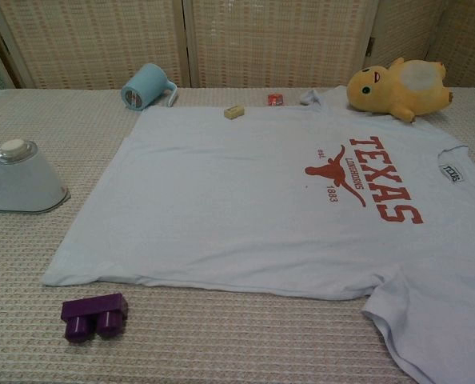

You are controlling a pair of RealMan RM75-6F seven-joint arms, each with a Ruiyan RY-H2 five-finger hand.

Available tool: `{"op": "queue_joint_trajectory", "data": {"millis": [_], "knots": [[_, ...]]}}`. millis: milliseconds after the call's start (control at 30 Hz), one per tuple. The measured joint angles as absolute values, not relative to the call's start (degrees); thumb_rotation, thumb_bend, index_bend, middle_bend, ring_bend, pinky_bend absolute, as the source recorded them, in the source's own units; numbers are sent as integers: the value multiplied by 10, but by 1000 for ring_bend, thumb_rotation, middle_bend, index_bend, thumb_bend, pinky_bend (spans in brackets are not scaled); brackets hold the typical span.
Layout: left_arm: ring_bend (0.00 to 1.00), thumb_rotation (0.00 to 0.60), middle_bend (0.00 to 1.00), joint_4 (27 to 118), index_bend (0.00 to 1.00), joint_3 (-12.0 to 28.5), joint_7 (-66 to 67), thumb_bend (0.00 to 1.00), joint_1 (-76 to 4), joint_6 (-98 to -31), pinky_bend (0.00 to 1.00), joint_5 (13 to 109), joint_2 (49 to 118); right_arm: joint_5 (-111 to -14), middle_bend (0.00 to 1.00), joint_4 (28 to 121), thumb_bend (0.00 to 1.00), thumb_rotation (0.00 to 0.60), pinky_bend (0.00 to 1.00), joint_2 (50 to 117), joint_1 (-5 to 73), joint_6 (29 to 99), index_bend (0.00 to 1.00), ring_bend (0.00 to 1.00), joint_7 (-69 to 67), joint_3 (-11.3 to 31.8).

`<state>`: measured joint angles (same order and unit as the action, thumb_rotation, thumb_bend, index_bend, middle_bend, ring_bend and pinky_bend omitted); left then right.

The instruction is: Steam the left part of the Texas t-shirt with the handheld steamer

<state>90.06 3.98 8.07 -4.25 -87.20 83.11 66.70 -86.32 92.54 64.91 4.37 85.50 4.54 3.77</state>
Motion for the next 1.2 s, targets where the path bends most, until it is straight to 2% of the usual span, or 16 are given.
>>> {"op": "queue_joint_trajectory", "data": {"millis": [467,767,1000,1200], "knots": [[169,600,238,913,228,47,69,89,-53,-856,146,825,660,-868,48,930,67,600,69,637,38,869,0,0,44,39],[162,600,238,912,232,80,58,101,-116,-777,151,800,667,-870,48,949,67,600,70,612,42,878,0,0,59,52],[142,600,216,875,196,113,86,108,-179,-697,151,727,711,-865,48,959,66,600,70,601,40,880,0,0,62,55],[137,600,206,832,184,128,120,121,-216,-657,148,677,755,-863,48,958,68,600,69,601,39,879,0,0,58,54]]}}
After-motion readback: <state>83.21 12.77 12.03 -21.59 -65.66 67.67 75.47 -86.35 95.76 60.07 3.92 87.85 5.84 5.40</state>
